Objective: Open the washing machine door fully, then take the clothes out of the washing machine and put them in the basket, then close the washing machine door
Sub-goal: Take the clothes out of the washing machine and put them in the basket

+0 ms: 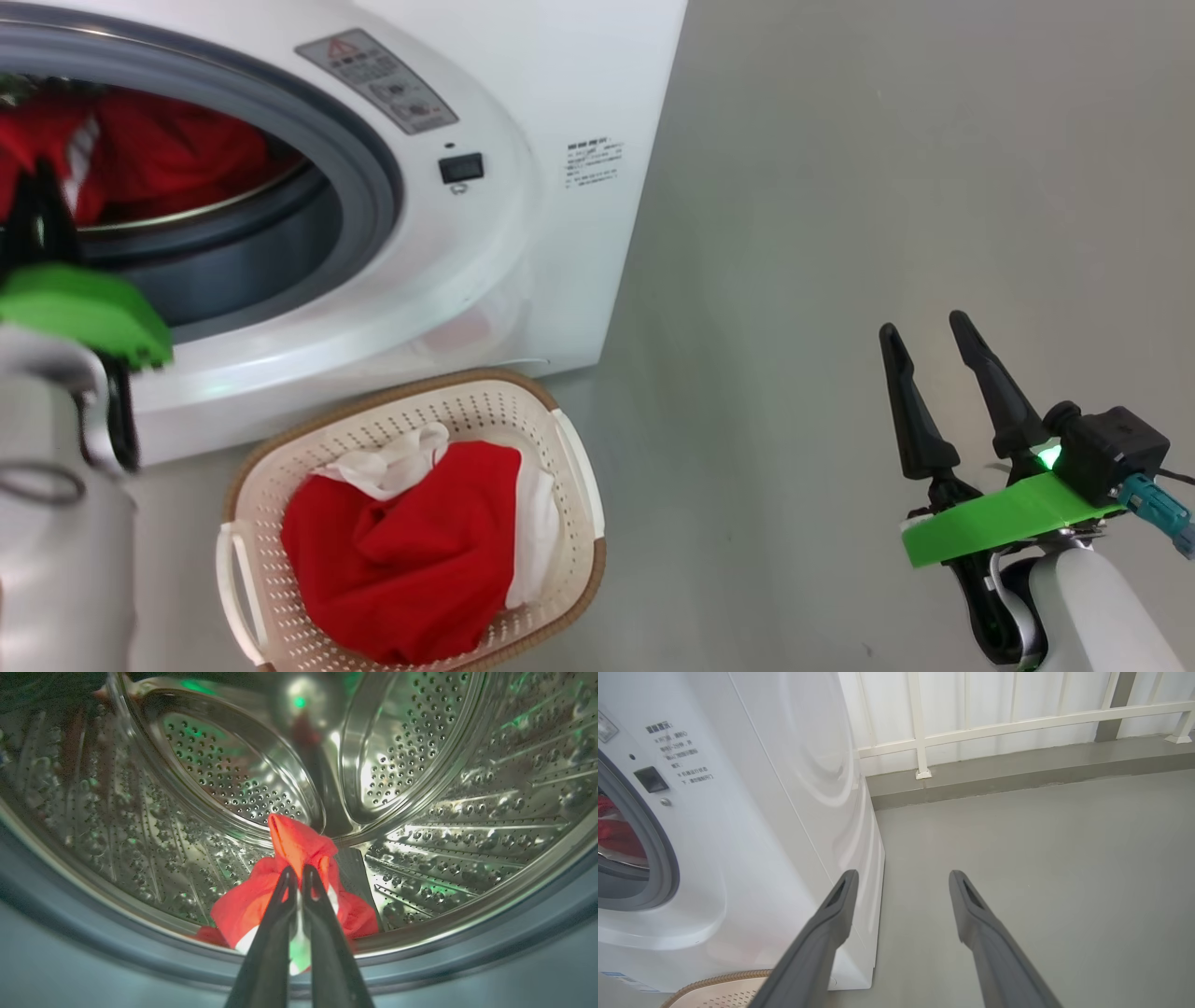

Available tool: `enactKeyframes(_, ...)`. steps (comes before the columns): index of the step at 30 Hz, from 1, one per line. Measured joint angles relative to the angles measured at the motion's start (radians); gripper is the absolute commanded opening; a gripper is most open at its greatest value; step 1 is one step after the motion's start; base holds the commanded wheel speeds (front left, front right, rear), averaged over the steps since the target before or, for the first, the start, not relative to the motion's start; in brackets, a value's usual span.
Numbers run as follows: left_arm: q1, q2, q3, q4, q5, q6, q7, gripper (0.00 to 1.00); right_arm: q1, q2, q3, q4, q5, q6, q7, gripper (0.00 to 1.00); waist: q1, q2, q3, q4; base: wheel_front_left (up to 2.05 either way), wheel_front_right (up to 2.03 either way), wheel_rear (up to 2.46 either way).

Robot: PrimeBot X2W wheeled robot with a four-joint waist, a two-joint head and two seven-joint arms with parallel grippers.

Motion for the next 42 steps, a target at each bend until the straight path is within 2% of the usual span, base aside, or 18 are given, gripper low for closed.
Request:
enactKeyframes(5,0.180,-0.069,0.093,-0.196,-0.045,-0.042,0.000,0.00,0.025,-0.007,-0.002,0.006,0.000,0.000,0.000,1.00,0.0000,0.0000,-0.040,0.015,0.00,0.00,0.00)
enactKeyframes(10,0.284,-0.149,0.178,-0.353,-0.055,-0.095,0.000,0.00,0.058,-0.009,-0.002,0.011,0.000,0.000,0.000,1.00,0.0000,0.0000,-0.078,0.029,0.00,0.00,0.00)
enactKeyframes(15,0.376,-0.193,0.249,-0.490,-0.072,-0.133,-0.002,0.00,0.067,-0.010,0.004,0.013,0.000,0.000,0.000,1.00,0.0000,0.0000,-0.109,0.036,0.00,0.00,0.00)
enactKeyframes(21,0.492,-0.203,0.203,-0.693,-0.068,-0.150,-0.003,0.00,0.096,-0.010,0.002,0.013,0.000,0.000,0.000,1.00,0.0000,0.0000,-0.124,0.045,0.00,0.00,0.00)
enactKeyframes(25,0.560,-0.207,0.129,-0.832,-0.086,-0.143,-0.003,0.00,0.102,-0.011,0.000,0.014,0.000,0.000,0.000,1.00,0.0000,0.0000,-0.124,0.052,0.00,0.00,0.00)
enactKeyframes(28,0.593,-0.206,0.062,-0.944,-0.073,-0.119,-0.003,0.00,0.102,-0.010,-0.001,0.013,0.000,0.000,0.000,1.00,0.0000,0.0000,-0.121,0.059,0.00,0.00,0.00)
enactKeyframes(35,0.631,-0.204,-0.073,-1.175,-0.037,-0.027,-0.004,0.00,0.101,-0.010,-0.003,0.012,0.000,0.000,0.000,1.00,0.0000,0.0000,-0.111,0.066,0.00,0.00,0.00)
enactKeyframes(38,0.640,-0.201,-0.090,-1.190,-0.047,-0.005,-0.009,0.00,0.101,-0.010,-0.003,0.012,0.000,0.000,0.000,1.00,0.0000,0.0000,-0.106,0.064,0.00,0.00,0.00)
enactKeyframes(42,0.695,-0.198,-0.107,-1.095,-0.047,-0.002,-0.008,0.00,0.100,-0.010,-0.002,0.012,0.000,0.000,0.000,1.00,0.0000,0.0000,-0.103,0.057,0.00,0.00,0.00)
